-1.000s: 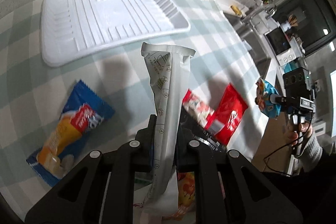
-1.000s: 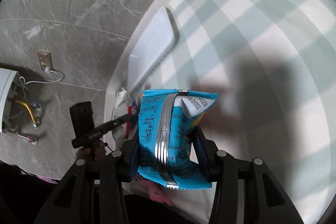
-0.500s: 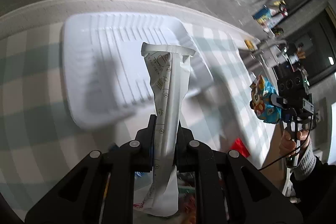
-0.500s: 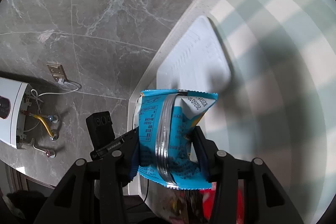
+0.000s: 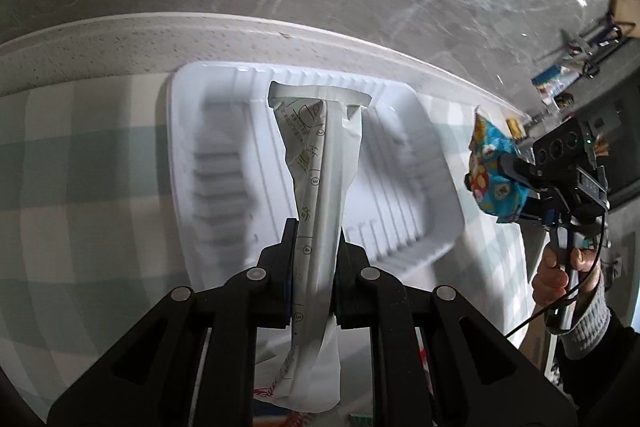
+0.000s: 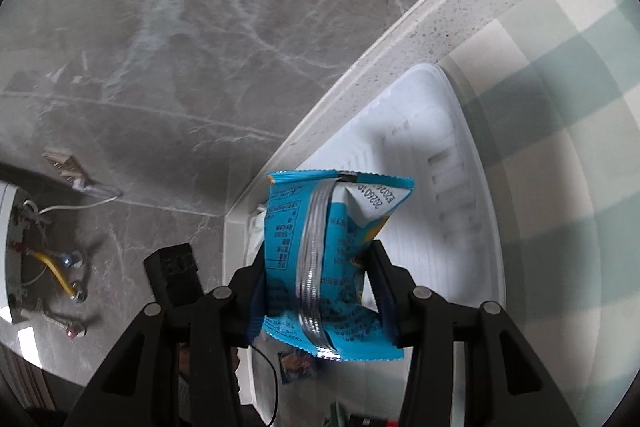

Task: Organize snacks
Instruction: 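Carry both packets to the white tray and open both tools, then grasp the blue-orange cake bar with left tool while right tool grasps red bag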

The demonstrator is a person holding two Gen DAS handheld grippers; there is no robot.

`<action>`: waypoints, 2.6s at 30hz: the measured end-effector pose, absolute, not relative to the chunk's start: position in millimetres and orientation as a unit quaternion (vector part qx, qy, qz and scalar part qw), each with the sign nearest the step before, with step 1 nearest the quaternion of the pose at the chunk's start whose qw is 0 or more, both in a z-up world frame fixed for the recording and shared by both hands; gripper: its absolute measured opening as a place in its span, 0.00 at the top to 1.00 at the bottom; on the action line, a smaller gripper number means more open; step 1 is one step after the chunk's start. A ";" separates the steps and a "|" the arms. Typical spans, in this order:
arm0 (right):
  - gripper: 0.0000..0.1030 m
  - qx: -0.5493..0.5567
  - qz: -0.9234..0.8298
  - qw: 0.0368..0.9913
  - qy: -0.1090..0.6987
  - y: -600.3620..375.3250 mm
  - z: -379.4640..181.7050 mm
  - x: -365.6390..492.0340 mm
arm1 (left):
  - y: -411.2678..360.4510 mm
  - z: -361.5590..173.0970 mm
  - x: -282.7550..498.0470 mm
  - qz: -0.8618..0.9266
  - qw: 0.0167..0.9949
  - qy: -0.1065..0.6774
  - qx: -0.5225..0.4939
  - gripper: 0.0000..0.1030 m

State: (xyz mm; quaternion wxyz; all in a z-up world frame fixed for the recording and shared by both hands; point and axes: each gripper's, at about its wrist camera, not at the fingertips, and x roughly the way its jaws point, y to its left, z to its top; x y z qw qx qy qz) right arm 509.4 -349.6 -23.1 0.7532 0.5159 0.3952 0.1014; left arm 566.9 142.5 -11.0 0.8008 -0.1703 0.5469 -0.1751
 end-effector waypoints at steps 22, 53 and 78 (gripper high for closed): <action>0.48 0.418 0.038 0.790 0.447 -331.5 -38.2 557.6 | 148.3 -40.5 606.7 -0.107 0.832 0.533 -0.109 0.87; 0.21 0.370 0.042 0.847 0.378 -274.8 65.5 377.9 | 142.9 37.5 426.7 -0.143 0.866 0.478 0.030 0.51; 0.19 0.506 -0.036 0.731 0.457 -225.0 -50.9 278.9 | 121.6 -32.5 379.8 -0.175 0.811 0.528 0.179 0.34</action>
